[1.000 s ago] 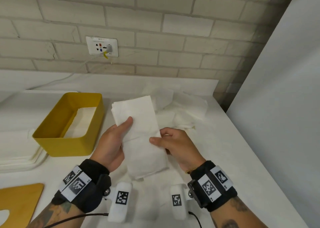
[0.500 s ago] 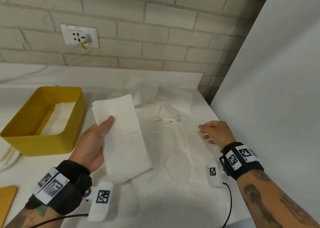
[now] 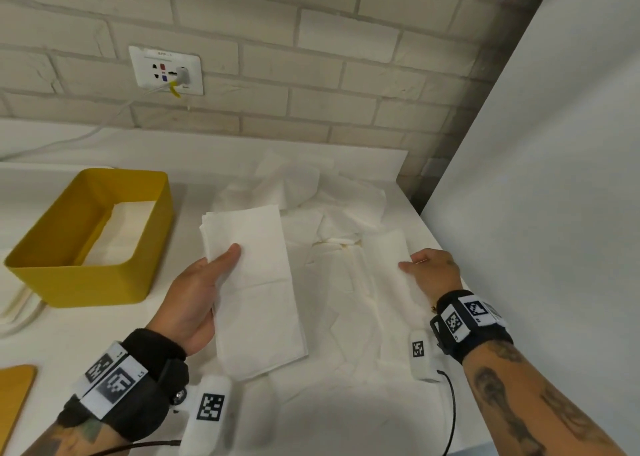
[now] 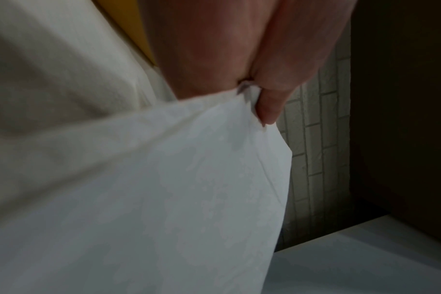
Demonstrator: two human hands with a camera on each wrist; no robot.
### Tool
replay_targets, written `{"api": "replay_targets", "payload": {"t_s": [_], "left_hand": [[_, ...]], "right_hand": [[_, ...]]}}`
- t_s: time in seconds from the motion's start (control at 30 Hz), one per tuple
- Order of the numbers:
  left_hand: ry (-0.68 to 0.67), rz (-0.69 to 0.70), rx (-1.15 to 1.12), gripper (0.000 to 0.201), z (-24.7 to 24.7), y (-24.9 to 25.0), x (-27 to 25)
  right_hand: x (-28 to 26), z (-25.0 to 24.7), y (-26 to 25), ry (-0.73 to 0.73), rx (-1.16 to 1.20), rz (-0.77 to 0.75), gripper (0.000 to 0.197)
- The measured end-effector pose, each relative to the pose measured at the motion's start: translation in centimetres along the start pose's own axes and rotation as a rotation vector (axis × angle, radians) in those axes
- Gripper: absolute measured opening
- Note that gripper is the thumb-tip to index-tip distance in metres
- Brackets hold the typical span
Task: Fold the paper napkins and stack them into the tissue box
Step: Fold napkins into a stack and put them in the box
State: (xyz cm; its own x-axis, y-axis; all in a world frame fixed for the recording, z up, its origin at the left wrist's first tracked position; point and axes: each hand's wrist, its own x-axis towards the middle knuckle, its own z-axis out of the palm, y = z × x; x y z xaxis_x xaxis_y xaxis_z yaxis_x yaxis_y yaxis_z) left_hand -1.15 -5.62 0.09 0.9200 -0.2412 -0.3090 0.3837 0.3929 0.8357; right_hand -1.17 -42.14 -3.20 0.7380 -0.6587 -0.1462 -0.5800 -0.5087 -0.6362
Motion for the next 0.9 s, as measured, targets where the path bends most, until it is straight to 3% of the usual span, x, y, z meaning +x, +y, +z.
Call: {"api": "replay_targets", "payload": {"t_s": [0.13,0.27,0.37,0.5,0.57,0.67,0.8,0.9], "left_hand": [[-0.01,-0.021,-0.012,0.033,-0.1,-0.1,0.0],[-0.004,-0.02,-0.009,0.032,0.0,0.0,0.2],[0.002,-0.021,-0.013,0.029,0.2,0.2,0.4],[-0.014,-0.037,-0.001,0.032,0.7,0.2,0.3],[-0.01,-0.04,0.001,0.034,0.9,0.2,0.2],[-0.036,-0.025,-0.009,0.036,1.2,0.3,-0.1],[-0.056,-0.002,-0.014,0.042,1.5,0.6,-0.2],[-0.029,-0.01,-0.085,0.051,1.4,0.6,-0.2]], "right_hand": [[-1.8,-1.5,-2.0,0.04,0.171,-0.105,0.009],[-5.1,-3.0,-5.7,-0.037,0.36,-0.293,0.015],[-7.9,-3.1,-8.4,-0.195,0.539,-0.404,0.022],[-11.7,-3.2,-12.1,-0.512,0.977,-0.477,0.033],[-12.6,-2.3,-13.0,-0.595,1.119,-0.438,0.039],[-13.3,0.8,-12.6,-0.59,1.042,-0.301,0.046],[-14.2,4.3,-11.0,-0.559,0.983,-0.096,0.029],[-14.3,5.5,-10.3,-0.474,1.001,-0.053,0.029]]}}
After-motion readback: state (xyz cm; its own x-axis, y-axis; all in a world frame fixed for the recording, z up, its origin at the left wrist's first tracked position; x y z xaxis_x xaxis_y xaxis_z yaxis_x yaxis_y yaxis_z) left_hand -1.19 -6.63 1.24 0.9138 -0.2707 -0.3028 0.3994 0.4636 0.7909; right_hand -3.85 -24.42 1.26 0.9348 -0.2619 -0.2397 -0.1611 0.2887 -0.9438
